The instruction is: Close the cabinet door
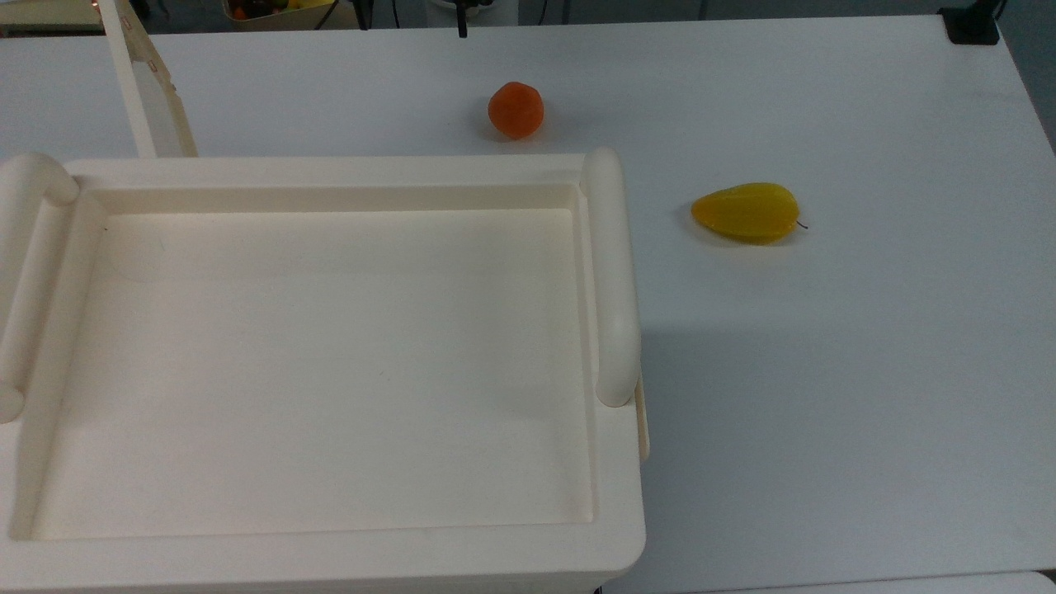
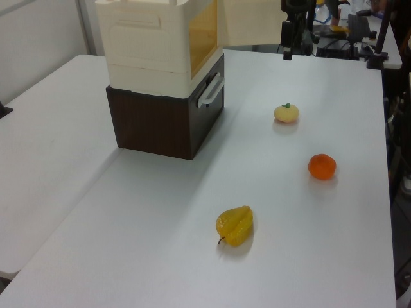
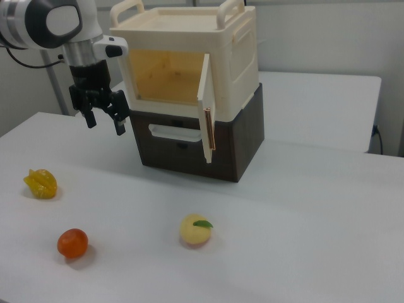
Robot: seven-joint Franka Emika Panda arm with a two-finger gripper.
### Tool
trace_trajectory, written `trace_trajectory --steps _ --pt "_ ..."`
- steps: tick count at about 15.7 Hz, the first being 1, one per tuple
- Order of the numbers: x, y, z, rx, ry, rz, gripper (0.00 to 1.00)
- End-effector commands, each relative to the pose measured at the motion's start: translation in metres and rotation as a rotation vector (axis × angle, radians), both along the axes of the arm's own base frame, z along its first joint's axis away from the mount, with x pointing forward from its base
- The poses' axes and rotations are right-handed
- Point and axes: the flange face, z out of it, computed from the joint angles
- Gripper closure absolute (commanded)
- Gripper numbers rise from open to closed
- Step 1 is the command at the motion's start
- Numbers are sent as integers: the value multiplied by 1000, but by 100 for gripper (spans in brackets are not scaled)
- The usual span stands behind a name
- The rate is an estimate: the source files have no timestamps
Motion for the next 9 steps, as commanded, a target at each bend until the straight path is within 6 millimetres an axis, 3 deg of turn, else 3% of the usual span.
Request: trace_trajectory --steps 1,9 --pt "-6 -2 0 -22 -10 20 0" --pt "-4 -2 -2 -60 -11 49 0"
